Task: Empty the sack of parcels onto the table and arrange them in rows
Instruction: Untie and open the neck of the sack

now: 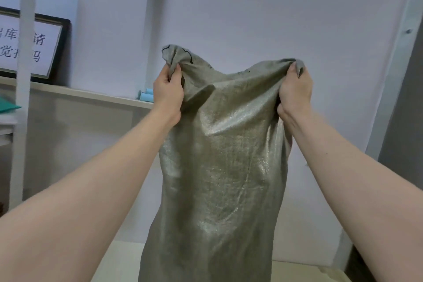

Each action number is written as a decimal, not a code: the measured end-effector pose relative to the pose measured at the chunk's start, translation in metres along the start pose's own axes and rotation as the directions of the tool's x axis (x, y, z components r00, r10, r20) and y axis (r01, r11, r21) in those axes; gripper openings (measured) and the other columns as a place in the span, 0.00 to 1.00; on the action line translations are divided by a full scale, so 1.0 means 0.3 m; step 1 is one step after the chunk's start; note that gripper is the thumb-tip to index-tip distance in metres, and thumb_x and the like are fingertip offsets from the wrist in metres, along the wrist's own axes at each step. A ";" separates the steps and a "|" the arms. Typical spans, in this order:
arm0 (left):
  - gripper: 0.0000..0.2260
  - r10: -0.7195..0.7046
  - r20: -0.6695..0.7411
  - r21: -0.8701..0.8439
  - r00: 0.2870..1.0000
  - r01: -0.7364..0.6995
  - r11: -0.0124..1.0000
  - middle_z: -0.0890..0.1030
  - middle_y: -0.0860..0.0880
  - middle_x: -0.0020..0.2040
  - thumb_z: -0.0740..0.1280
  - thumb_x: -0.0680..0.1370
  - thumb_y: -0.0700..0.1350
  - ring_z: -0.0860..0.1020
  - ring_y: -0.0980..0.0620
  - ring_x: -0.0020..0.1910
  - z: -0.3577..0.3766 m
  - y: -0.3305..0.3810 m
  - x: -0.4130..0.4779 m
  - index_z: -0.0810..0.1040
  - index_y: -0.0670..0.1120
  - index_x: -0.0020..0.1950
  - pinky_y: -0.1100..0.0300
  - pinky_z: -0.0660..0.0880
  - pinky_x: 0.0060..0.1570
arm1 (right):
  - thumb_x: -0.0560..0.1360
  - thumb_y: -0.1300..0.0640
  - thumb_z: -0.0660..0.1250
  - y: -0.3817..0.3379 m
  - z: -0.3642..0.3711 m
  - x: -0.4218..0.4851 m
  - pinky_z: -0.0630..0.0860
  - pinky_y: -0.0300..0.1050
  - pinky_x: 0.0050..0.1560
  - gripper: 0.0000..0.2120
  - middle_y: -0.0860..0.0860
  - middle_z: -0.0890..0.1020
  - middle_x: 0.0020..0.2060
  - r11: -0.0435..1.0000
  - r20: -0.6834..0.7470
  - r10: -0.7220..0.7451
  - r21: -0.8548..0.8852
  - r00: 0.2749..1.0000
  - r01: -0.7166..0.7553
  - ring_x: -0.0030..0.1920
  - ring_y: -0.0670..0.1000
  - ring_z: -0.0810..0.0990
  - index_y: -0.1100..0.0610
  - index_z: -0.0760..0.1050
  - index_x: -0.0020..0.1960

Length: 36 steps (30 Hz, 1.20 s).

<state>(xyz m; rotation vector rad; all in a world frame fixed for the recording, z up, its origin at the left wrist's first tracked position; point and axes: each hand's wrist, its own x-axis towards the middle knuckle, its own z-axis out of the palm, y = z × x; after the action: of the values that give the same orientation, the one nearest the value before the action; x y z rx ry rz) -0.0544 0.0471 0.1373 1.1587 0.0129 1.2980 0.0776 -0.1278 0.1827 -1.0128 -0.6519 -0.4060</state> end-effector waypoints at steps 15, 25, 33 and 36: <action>0.11 -0.146 -0.010 0.226 0.989 0.144 0.963 0.80 0.56 0.58 0.60 0.82 0.52 0.77 0.54 0.60 -0.051 -0.159 -0.045 0.77 0.54 0.61 0.54 0.72 0.66 | 0.83 0.51 0.56 0.135 -0.062 -0.099 0.75 0.56 0.61 0.15 0.58 0.80 0.52 0.863 0.141 0.177 -0.498 0.974 -0.085 0.56 0.58 0.78 0.61 0.73 0.56; 0.25 -0.120 -0.358 0.415 0.926 0.273 0.868 0.73 0.45 0.66 0.57 0.79 0.63 0.70 0.44 0.67 -0.103 -0.152 -0.021 0.72 0.47 0.68 0.48 0.68 0.68 | 0.52 0.19 0.66 0.201 -0.244 -0.153 0.59 0.62 0.75 0.63 0.55 0.51 0.78 0.344 0.282 0.590 -0.936 0.756 0.081 0.77 0.60 0.54 0.48 0.52 0.78; 0.55 -0.381 -0.097 0.610 0.919 0.358 0.707 0.43 0.49 0.80 0.75 0.63 0.67 0.53 0.40 0.77 -0.115 -0.247 -0.221 0.43 0.56 0.78 0.42 0.60 0.73 | 0.78 0.51 0.66 0.271 -0.201 -0.281 0.74 0.48 0.57 0.21 0.55 0.79 0.62 0.566 0.120 0.407 -0.811 0.905 -0.147 0.61 0.60 0.77 0.54 0.71 0.69; 0.25 -0.264 -0.141 0.411 0.954 0.299 0.861 0.67 0.46 0.69 0.71 0.73 0.58 0.71 0.44 0.65 -0.127 -0.268 -0.194 0.64 0.54 0.64 0.45 0.70 0.66 | 0.80 0.59 0.60 0.261 -0.177 -0.301 0.75 0.49 0.57 0.15 0.55 0.81 0.56 0.666 -0.048 0.335 -0.694 0.941 -0.273 0.57 0.59 0.78 0.52 0.75 0.65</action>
<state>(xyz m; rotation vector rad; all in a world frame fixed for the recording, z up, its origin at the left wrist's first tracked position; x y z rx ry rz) -0.0385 0.0423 0.0322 1.4145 0.5358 1.1032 0.0735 -0.1352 0.0524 -1.8497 -0.3782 -0.3110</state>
